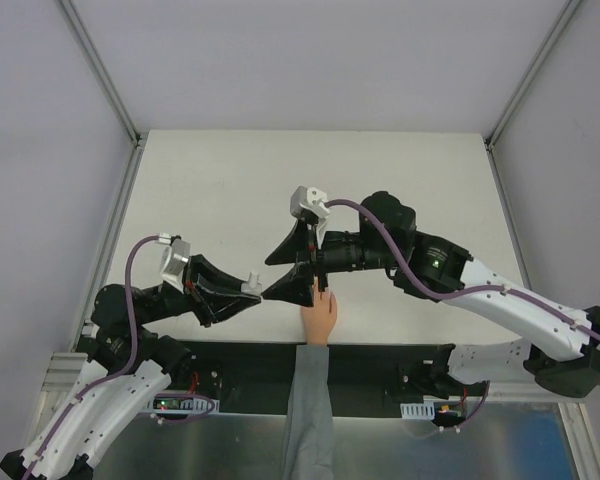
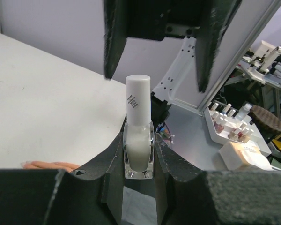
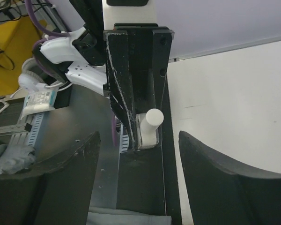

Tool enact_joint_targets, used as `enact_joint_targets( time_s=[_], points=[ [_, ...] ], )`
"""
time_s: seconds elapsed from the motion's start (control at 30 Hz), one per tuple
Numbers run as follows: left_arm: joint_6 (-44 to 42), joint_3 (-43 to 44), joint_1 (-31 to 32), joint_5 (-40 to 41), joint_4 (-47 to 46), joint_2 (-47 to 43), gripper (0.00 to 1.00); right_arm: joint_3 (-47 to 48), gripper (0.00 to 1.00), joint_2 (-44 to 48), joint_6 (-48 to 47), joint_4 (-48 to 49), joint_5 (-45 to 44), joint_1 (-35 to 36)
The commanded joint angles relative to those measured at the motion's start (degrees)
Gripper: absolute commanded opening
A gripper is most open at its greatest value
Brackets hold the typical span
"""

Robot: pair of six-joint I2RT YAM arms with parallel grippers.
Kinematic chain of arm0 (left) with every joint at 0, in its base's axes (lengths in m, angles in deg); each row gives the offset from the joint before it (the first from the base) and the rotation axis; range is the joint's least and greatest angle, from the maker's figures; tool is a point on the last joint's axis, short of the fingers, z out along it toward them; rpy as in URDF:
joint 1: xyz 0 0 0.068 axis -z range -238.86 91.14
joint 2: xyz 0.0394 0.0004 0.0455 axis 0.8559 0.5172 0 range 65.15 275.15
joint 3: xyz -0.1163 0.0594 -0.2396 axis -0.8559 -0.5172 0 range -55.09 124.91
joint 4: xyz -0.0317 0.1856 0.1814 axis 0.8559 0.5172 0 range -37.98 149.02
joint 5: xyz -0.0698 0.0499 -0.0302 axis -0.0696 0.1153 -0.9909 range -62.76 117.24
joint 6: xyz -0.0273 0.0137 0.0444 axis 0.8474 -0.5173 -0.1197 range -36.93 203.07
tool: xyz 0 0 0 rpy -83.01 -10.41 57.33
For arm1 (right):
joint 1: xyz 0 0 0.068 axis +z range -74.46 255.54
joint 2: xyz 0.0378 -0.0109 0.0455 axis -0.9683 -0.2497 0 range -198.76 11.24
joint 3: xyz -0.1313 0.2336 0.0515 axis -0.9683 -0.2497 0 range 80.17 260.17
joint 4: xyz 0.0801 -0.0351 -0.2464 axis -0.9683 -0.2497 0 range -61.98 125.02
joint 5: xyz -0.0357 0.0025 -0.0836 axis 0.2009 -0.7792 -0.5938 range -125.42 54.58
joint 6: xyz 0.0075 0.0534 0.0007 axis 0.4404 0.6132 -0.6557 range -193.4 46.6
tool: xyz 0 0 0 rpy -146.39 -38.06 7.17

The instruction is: Paint the nails

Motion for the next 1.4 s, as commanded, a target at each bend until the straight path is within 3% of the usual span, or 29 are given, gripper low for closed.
enact_joint_targets(
  time_s=[0.0,0.17,0.47,0.77,0.87,0.93,1.03,1.13,1.17,1.2,1.27,1.37],
  points=[
    [6.2,0.1,-0.2,-3.5,-9.9,0.1,0.0,-0.3,0.66,-2.7,3.0,10.5,11.6,-1.7],
    [7.8,-0.5,-0.2,-4.7,-12.9,0.4,0.0,-1.3,0.6,-4.8,5.9,16.9,15.7,-2.0],
    [8.9,-1.8,-0.2,-6.0,-16.3,1.9,0.0,-1.0,0.45,-6.6,8.2,19.4,18.1,-2.3],
    [7.8,-1.1,-0.2,-2.8,-16.7,2.0,0.0,-2.4,0.13,-7.8,9.8,19.5,18.5,-2.4],
    [6.0,-0.3,-0.2,-0.3,-15.3,2.4,0.0,-4.5,0.01,-6.8,10.1,19.4,14.0,-1.8],
    [4.0,0.1,-0.2,2.5,-13.5,2.5,0.0,-6.3,0.0,-6.1,9.9,19.0,11.4,-1.2],
    [-0.8,1.0,-0.2,6.6,-9.0,2.3,0.0,-7.4,0.0,-4.8,8.4,16.3,3.6,1.1],
    [-7.8,2.7,-0.2,12.6,-3.8,2.8,0.0,-6.5,0.01,-4.5,6.4,8.2,-19.0,7.4],
    [-9.6,3.2,-0.3,15.1,-3.4,3.1,0.0,-2.8,0.0,-6.9,11.5,4.5,-44.5,12.3],
    [-13.1,3.3,-0.2,16.2,-2.9,3.3,0.0,0.3,0.01,-8.9,18.0,-9.3,-57.8,14.9],
    [-15.5,3.6,-0.3,18.7,-2.5,4.6,0.0,5.3,0.0,-12.5,22.9,-11.9,-76.1,21.5],
    [-17.4,3.4,-0.2,19.6,-2.5,6.1,0.0,8.0,0.01,-16.4,23.4,-10.0,-81.5,24.5]
  ],
)
